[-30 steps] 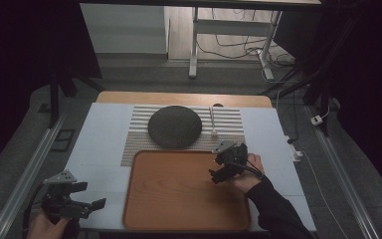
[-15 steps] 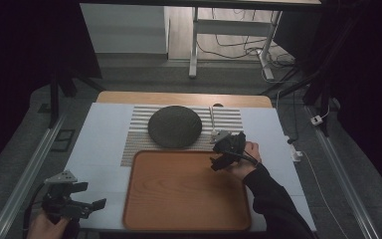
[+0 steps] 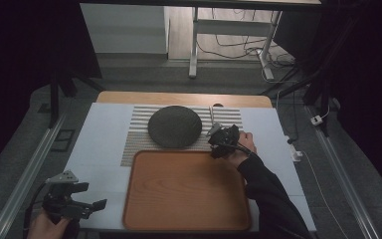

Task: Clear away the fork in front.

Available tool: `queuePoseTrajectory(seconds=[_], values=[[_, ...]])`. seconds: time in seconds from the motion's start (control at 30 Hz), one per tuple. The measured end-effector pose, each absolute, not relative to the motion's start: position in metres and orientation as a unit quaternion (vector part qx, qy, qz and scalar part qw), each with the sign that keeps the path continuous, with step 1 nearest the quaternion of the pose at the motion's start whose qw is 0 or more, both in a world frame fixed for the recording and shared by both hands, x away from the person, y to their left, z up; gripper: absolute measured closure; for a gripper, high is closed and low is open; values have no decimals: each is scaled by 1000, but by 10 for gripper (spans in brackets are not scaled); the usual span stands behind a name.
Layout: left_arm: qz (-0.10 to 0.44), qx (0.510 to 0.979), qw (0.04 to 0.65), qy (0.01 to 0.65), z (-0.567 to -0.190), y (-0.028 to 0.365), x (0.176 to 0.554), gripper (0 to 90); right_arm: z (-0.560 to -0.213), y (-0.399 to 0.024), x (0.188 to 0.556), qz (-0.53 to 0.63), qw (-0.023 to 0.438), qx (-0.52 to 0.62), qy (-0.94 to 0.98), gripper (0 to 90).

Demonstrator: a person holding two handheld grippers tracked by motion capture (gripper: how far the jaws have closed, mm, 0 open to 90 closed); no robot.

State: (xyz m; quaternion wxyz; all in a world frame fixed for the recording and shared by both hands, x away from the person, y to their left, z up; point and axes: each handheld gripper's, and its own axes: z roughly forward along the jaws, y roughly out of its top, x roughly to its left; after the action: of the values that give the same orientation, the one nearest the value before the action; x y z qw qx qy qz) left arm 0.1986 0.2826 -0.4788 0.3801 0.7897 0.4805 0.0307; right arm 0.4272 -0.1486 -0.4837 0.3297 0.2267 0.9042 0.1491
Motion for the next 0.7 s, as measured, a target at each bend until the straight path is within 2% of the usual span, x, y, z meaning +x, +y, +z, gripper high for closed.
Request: queuePoseTrajectory(seconds=[0.07,0.13,0.2,0.23,0.33,0.4,0.43,0.47,0.5,0.57,0.7], values=[[30,790,379,480,-479,282,199,0,-485,-147,429,147,336,225,903,219],[30,791,379,479,-479,282,199,0,-490,-144,435,128,349,207,905,289],[29,792,378,479,-479,282,199,0,-492,-143,437,122,352,201,906,310],[29,792,378,479,-479,282,199,0,-496,-140,441,105,361,187,907,368],[29,793,377,478,-479,282,199,0,-502,-136,445,83,372,161,910,451],[29,793,376,478,-479,282,199,0,-504,-136,447,75,372,150,913,474],[29,793,376,478,-479,281,199,0,-509,-133,449,67,372,131,916,540],[29,794,375,478,-479,281,199,0,-509,-133,449,67,372,131,916,540],[29,794,375,478,-479,281,199,0,-512,-131,449,55,386,109,914,602],[28,795,374,477,-479,281,199,0,-514,-130,449,48,393,99,913,625],[29,796,373,477,-479,281,199,0,-522,-125,448,31,401,73,913,746]])
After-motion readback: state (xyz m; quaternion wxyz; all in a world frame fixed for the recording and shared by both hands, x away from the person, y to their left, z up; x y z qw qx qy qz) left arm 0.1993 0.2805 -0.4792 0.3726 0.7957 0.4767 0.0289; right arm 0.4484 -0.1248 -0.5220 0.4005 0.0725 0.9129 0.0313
